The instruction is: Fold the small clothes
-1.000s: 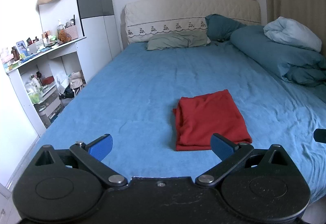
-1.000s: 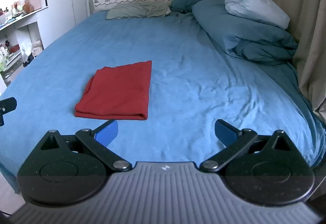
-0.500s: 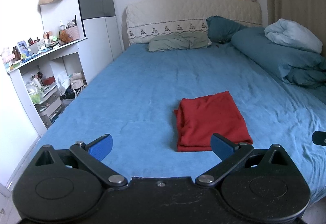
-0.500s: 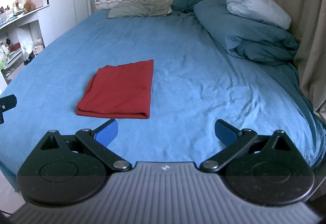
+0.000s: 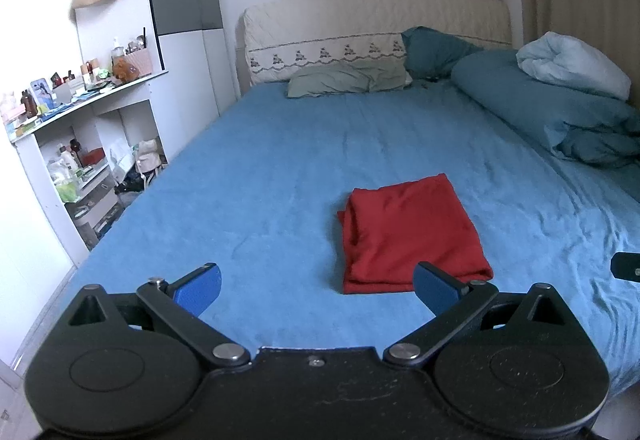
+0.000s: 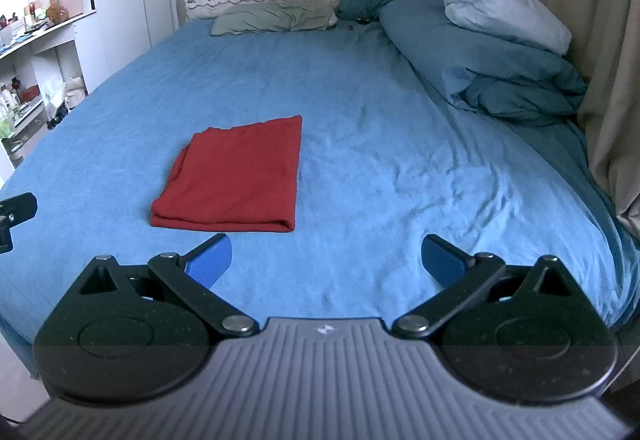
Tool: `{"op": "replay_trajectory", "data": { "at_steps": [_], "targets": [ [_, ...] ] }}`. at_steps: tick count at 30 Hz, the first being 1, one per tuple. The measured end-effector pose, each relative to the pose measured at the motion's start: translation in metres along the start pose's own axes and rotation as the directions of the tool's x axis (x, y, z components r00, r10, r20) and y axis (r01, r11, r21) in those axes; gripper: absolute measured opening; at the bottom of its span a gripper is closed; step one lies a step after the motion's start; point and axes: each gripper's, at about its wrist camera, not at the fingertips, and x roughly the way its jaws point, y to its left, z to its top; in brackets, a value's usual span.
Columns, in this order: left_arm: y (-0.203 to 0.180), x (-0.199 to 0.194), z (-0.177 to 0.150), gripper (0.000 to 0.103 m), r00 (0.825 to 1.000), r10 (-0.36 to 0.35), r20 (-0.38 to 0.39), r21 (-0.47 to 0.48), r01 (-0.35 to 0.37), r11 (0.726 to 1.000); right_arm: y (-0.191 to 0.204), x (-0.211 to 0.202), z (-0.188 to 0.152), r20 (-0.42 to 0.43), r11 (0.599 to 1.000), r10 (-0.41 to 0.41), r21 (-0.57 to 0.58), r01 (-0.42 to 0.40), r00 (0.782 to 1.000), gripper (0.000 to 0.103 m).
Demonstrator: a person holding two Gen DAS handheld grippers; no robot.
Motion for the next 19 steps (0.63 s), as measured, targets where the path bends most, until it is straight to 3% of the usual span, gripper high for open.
{"op": "replay_trajectory", "data": {
  "at_steps": [19],
  "targets": [
    [0.0065,0.0036,-0.0041,0.103,1.0,-0.011,0.01,-0.018,0.011,1.0,-0.004,0.0028,0.0015,0.0,1.0,0.006,0.001,-0.006,1.0,0.103]
  ]
}}
